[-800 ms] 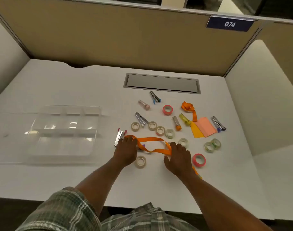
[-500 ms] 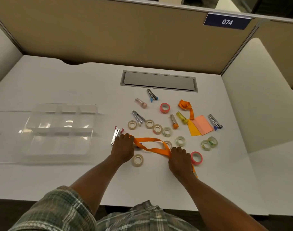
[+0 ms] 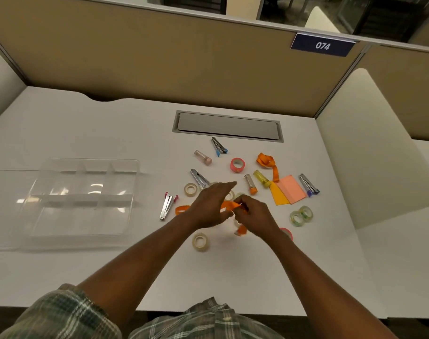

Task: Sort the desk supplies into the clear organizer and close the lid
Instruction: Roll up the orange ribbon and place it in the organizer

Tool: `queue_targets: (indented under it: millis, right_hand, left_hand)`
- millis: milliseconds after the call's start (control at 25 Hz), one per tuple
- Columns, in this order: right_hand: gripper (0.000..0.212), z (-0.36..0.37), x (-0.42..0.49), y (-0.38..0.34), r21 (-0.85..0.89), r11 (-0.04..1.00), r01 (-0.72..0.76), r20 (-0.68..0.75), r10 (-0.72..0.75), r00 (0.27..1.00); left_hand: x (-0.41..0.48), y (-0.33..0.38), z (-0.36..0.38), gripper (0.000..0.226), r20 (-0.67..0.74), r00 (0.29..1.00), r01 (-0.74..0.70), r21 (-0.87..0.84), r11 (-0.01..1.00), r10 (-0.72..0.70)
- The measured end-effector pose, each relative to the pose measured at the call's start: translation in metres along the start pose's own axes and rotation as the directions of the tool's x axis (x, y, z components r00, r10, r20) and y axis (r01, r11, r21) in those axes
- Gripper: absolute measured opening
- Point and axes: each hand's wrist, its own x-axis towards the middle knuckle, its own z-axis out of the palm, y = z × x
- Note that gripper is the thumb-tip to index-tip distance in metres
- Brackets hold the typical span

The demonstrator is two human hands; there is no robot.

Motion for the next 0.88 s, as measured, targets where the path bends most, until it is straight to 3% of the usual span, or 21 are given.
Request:
queue_targets:
  millis: [160,320,480,600,720,800,880]
  right_hand:
    - [0.012,-0.035,0.005,-0.04,0.295,0.955,0.022,0.018,-0.029,0.999]
    - [0.018,-0.056,0.004,-0.066,0.38,0.925,0.027,0.044,-0.047,0.998]
    - [0.023,-0.061,0.0,-0.075,0.443,0.896,-0.045,0.149,-0.025,0.989]
    - [0.025,-0.059,-0.004,-0.079,0.684,0.697,-0.215,0.33,-0.033,0.944]
    - [0.03,-0.053,-0.007,-0.084,0.725,0.607,-0.325,0.434,-0.036,0.9]
    - [0.037,-0.051,-0.008,-0.091,0.699,0.624,-0.351,0.476,-0.04,0.878]
    - [0.039,-0.053,-0.008,-0.103,0.639,0.674,-0.369,0.514,-0.018,0.858]
  left_hand:
    - [0.016,0.018,-0.042,0.018,-0.018,0.998,0.063,-0.192,0.979,-0.068]
    - [0.016,0.025,-0.092,0.003,-0.059,0.995,0.062,-0.295,0.953,-0.083]
    - [0.005,0.019,-0.139,0.009,-0.142,0.984,0.022,-0.522,0.853,-0.112]
    - [-0.006,0.005,-0.16,0.016,-0.218,0.958,0.027,-0.577,0.816,-0.187]
    - [-0.018,-0.015,-0.168,0.015,-0.247,0.93,0.077,-0.592,0.802,-0.272]
    - [-0.026,-0.025,-0.17,0.009,-0.209,0.921,0.173,-0.535,0.827,-0.327]
    - [-0.034,-0.033,-0.168,0.043,-0.176,0.926,0.275,-0.296,0.915,-0.335]
